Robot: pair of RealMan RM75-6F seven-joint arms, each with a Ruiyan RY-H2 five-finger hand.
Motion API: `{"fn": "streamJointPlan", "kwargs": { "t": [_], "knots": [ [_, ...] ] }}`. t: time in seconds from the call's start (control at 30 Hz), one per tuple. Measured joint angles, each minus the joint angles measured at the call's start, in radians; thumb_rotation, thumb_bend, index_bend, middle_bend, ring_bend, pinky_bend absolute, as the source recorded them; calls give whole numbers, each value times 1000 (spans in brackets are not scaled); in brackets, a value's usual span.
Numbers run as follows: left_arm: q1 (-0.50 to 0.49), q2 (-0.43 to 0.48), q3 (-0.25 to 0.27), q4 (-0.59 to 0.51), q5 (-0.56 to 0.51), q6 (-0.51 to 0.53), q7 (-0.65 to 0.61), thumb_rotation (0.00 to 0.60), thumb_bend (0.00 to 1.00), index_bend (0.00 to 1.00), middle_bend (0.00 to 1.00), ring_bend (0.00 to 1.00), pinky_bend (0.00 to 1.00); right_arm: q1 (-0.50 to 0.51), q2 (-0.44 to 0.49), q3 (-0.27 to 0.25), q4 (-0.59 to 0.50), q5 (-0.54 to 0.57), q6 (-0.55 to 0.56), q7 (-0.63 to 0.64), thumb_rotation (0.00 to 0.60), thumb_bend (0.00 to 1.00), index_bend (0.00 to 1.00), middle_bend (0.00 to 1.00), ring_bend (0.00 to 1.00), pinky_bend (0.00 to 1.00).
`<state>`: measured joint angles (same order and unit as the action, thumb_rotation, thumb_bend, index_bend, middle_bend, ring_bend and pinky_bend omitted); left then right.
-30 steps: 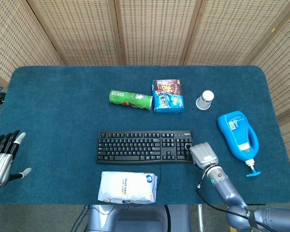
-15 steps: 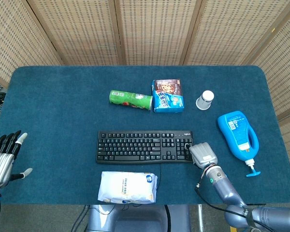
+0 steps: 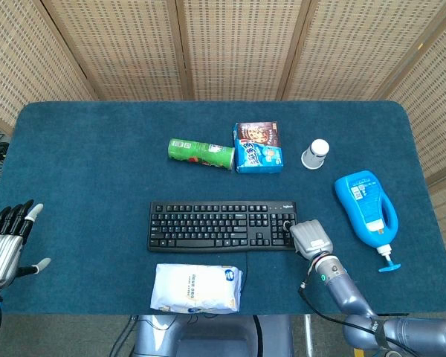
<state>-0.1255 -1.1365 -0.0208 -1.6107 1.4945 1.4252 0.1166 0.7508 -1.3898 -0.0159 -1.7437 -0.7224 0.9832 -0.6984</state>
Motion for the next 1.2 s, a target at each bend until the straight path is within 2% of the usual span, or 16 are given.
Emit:
{"fn": "streamJointPlan", "kwargs": {
  "t": [0.47, 0.8, 0.87, 0.97, 1.03, 1.13, 1.2],
  "knots": [
    [1, 1, 0, 0, 3, 6, -5, 600, 0, 0, 0, 0, 0, 4, 24, 1, -44, -11, 43, -16, 600, 981, 242, 675, 584, 424],
    [0, 4, 2, -5, 8, 7, -5, 600, 0, 0, 0, 0, 0, -13, 102, 8, -138, -59, 121, -23, 600, 981, 242, 655, 581, 424],
    [1, 4, 2, -5, 9, 7, -6, 600, 0, 0, 0, 0, 0, -20, 116, 8, -148, -75, 131, -13, 600, 969, 241, 623, 560, 424],
    [2, 3, 6, -4, 12, 8, -6, 600, 0, 0, 0, 0, 0, -39, 133, 7, -161, -113, 151, 15, 600, 858, 201, 500, 447, 424],
    [2, 1, 8, -3, 16, 8, -5, 600, 0, 0, 0, 0, 0, -60, 145, 4, -167, -158, 172, 46, 600, 721, 131, 355, 313, 402],
    [0, 1, 10, -3, 17, 4, -3, 600, 0, 0, 0, 0, 0, -104, 163, -10, -167, -255, 214, 113, 600, 579, 46, 183, 133, 308],
    [0, -1, 11, -3, 20, 4, -2, 600, 0, 0, 0, 0, 0, -142, 175, -25, -160, -339, 249, 172, 600, 488, 18, 100, 49, 254]
  ]
}}
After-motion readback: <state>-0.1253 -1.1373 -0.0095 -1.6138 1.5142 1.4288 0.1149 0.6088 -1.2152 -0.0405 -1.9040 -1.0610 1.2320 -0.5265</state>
